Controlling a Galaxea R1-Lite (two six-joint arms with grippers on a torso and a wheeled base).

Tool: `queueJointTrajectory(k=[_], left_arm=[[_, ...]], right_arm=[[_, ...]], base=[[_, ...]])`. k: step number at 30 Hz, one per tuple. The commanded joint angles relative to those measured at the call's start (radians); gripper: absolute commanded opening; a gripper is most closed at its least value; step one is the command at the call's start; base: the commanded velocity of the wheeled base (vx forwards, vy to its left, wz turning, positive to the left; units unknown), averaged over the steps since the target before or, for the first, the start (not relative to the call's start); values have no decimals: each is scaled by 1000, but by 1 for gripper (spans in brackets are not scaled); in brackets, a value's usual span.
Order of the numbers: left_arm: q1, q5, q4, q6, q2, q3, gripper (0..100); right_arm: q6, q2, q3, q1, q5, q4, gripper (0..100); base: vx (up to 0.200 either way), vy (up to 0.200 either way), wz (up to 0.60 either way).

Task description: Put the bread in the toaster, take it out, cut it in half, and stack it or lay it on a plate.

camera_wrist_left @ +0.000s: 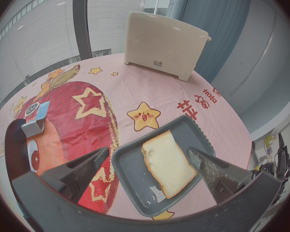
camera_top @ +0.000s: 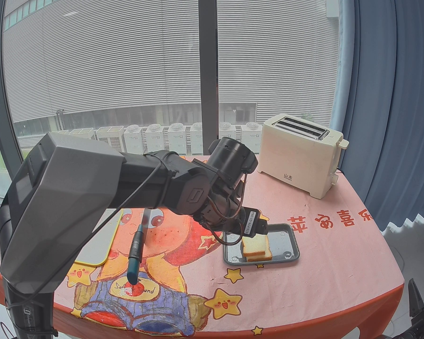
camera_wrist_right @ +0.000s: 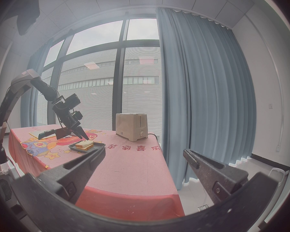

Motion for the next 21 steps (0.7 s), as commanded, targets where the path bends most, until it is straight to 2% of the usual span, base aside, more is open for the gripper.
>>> queueJointTrajectory(k=[1,8,9,10,11,19,21], left_arm=[[2,13,-1,-1,-34,2,100],[6,20,-2,1,-96,2,100],[14,48,-2,4,-128,-1,100],[14,48,-2,4,-128,-1,100],[15,73,-2,4,-149,2,100],[38,160,-10,-4,-204,12,100],[46,234,-12,-19,-234,13,100]], right_arm=[[0,-16,17,0,0,1,100],[0,-16,17,0,0,-1,100],[0,-16,17,0,0,1,100],[0,-16,17,0,0,1,100],[0,-16,17,0,0,-1,100],[0,-16,17,0,0,1,100],[0,-16,17,0,0,1,100]], base=[[0,0,0],[0,0,0],[0,0,0],[0,0,0],[0,0,0],[0,0,0],[0,0,0]])
